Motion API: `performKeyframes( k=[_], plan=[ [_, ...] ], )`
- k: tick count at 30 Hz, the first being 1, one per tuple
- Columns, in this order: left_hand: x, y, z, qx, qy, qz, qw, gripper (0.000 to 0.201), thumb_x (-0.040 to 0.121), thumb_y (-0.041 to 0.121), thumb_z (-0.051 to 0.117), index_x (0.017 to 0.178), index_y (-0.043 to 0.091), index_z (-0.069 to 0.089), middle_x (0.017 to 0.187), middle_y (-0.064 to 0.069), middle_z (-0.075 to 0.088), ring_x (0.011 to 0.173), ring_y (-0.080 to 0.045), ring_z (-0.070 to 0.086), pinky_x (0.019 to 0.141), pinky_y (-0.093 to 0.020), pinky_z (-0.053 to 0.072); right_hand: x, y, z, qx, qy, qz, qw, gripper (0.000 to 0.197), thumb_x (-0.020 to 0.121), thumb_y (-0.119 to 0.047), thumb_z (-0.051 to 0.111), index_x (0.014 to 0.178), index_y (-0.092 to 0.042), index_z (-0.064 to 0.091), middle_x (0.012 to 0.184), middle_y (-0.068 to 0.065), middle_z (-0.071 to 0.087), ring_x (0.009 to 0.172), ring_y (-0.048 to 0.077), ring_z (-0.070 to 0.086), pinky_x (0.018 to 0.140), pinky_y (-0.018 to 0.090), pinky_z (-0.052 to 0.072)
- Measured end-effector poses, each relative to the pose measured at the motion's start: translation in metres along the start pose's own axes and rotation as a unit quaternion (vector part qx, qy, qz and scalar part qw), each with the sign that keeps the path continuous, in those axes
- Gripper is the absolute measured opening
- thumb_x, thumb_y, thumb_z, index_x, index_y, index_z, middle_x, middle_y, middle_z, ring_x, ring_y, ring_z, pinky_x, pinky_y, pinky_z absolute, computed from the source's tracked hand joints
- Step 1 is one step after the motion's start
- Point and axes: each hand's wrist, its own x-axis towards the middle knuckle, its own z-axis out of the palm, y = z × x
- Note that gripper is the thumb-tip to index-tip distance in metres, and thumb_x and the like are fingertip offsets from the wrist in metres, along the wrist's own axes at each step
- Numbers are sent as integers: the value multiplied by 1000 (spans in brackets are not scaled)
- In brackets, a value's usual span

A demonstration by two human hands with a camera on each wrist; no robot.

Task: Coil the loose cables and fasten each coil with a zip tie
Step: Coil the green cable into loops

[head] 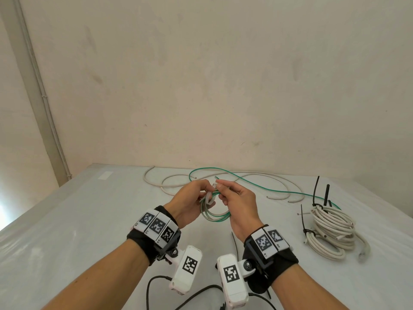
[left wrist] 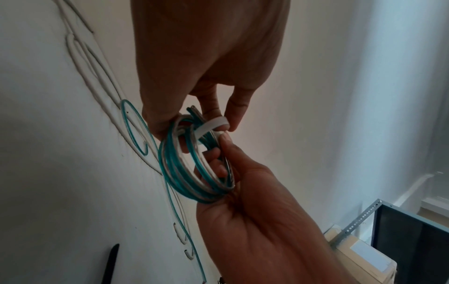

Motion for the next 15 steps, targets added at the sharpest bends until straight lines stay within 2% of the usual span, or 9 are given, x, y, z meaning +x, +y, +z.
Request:
performKeyframes(
  k=[5, 10, 15],
  plan=[
    [2, -2, 0, -10, -5, -4, 1000, 9, 87, -1, 57, 82, 3, 62, 72, -11, 58, 65, -20, 52, 75, -35, 53, 0, 0, -2, -12, -2, -2, 1000, 13, 92, -2, 73, 99, -9, 80, 71, 1, 65, 59, 7, 53, 59, 14, 46],
    [5, -5, -1, -8, -5, -4, 1000, 5, 88, -1, 58, 87, 1, 63, 73, -12, 58, 65, -20, 52, 75, -35, 53, -1, 0, -3, -22, -2, -7, 1000, 12, 92, -2, 72, 99, -8, 80, 66, -1, 62, 57, 6, 52, 59, 13, 46],
    [6, -6, 4, 12, 8, 18, 1000, 10, 90, 1, 59, 81, 3, 63, 75, -10, 54, 66, -19, 51, 70, -32, 51, -2, 1, -4, -38, 0, -18, 999, 12, 91, -4, 74, 99, -9, 81, 66, -1, 63, 56, 5, 51, 58, 12, 46]
  ],
)
